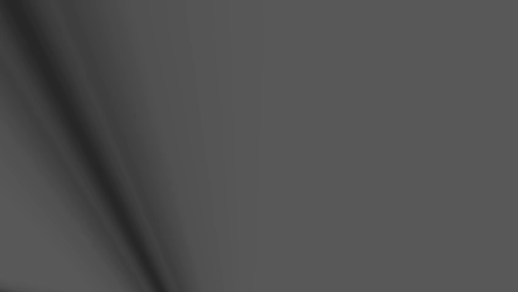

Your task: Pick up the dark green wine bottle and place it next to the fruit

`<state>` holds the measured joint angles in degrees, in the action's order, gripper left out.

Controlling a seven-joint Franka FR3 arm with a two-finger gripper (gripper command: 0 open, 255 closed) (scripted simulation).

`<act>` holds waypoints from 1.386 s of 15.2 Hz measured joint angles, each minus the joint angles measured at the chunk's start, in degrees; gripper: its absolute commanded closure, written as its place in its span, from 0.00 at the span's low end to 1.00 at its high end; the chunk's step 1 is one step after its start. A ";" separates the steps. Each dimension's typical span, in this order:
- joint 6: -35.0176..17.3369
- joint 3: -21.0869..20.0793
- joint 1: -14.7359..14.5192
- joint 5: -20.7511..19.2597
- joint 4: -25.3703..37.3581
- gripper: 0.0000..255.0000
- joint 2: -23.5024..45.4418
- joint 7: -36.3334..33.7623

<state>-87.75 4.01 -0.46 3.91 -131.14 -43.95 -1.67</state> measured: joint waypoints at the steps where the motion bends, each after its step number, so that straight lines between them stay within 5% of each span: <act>1: 0.00 0.00 0.00 0.00 0.00 0.00 0.00 0.00; 12: -9.57 5.34 2.35 -6.16 5.03 0.00 17.36 6.46; 21: -14.90 9.60 4.42 -8.94 15.92 0.00 35.28 11.69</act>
<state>-102.64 13.61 3.96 -5.03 -115.22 -8.67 10.02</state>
